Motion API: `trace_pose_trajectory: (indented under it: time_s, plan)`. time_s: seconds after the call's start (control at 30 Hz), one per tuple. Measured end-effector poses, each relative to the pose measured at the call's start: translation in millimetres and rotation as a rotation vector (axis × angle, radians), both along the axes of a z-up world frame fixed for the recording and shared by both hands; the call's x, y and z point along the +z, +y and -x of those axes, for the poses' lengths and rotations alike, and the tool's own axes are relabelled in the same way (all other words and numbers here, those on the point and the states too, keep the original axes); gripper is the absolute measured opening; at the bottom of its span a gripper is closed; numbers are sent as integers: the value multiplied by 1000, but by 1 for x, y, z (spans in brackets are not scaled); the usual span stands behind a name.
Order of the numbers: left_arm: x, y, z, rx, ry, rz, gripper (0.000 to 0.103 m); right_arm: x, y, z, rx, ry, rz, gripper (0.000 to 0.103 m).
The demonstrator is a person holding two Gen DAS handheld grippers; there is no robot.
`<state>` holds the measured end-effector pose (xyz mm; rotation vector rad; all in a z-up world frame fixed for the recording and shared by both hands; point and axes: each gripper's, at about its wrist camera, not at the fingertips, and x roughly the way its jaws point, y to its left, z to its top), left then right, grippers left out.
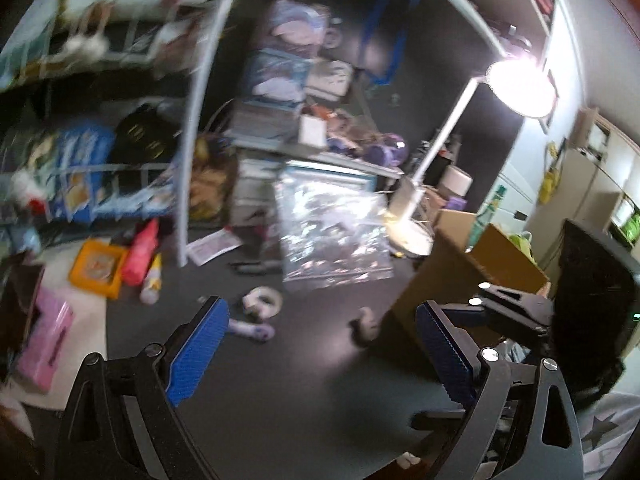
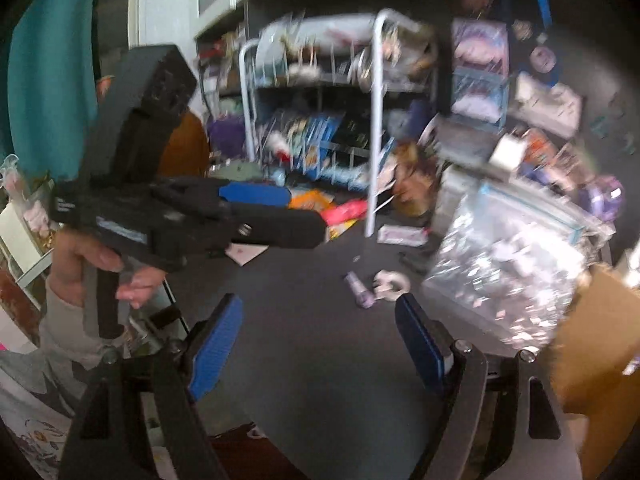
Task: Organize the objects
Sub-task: 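Move the right tool down to the lavender fabric strap on the desk, then close the right tool on the lavender strap and lift it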
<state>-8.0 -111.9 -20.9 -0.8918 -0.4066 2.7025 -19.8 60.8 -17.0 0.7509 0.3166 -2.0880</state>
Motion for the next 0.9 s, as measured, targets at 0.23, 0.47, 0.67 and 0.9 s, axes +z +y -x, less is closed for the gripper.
trace_pose_trajectory:
  time_s: [0.23, 0.47, 0.67, 0.9]
  plan:
    - [-40, -36, 7, 68, -79, -47, 94, -63, -43, 50, -41, -120, -114, 47]
    - [-67, -58, 21, 105, -142, -71, 94, -104, -62, 96, -91, -203, -141, 34]
    - [-81, -65, 32, 113, -177, -81, 94, -116, -76, 111, -94, -206, -165, 30]
    - [-90, -69, 37, 120, -202, -84, 94, -124, -83, 121, -95, -201, -183, 22]
